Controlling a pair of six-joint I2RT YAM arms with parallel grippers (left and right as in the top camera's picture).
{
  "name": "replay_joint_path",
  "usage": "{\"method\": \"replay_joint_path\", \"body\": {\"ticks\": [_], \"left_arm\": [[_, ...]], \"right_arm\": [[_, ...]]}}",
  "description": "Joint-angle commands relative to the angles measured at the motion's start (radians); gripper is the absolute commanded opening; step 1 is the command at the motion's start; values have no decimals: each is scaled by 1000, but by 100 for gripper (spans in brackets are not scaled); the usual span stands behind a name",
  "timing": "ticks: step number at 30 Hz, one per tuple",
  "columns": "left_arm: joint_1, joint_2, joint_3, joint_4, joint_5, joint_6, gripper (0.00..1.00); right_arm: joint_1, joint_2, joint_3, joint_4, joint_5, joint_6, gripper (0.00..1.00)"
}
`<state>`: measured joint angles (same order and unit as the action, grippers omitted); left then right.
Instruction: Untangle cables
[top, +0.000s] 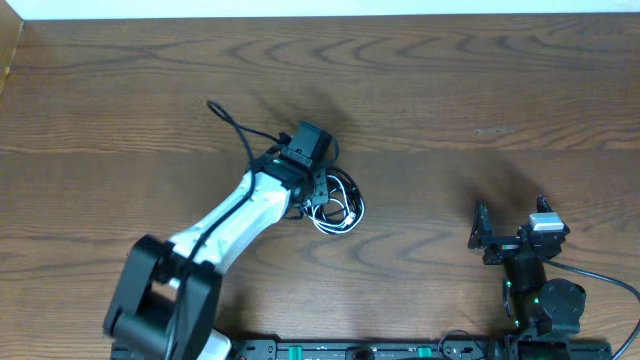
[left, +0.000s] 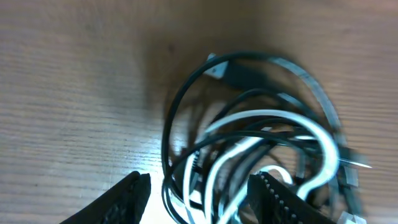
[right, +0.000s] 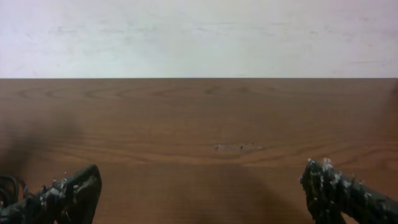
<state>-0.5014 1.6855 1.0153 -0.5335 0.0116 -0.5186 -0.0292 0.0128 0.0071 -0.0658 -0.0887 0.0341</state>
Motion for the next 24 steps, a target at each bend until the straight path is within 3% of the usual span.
{"method": "replay_joint_path", "body": {"ticks": [1,2,5,7,13,18,24], "left_arm": [[-2,64,3,3,-27,17,55],[-2,79,3,7,-27,17,53],[-2,95,3,16,-27,17,25],[-2,86,8,23,-27,17,12],[-2,-24,71,21,17,13,11],[-2,-186,83,60,111,-82,11],[-2,-337,83,68,111,-150,11]], "right_arm": [[5,0,-2,-5,8,2,99],[5,0,-2,-5,8,2,99],[5,0,-2,-5,8,2,99],[5,0,-2,-5,8,2,99],[5,0,-2,-5,8,2,99],[5,0,-2,-5,8,2,99],[5,0,-2,-5,8,2,99]]}}
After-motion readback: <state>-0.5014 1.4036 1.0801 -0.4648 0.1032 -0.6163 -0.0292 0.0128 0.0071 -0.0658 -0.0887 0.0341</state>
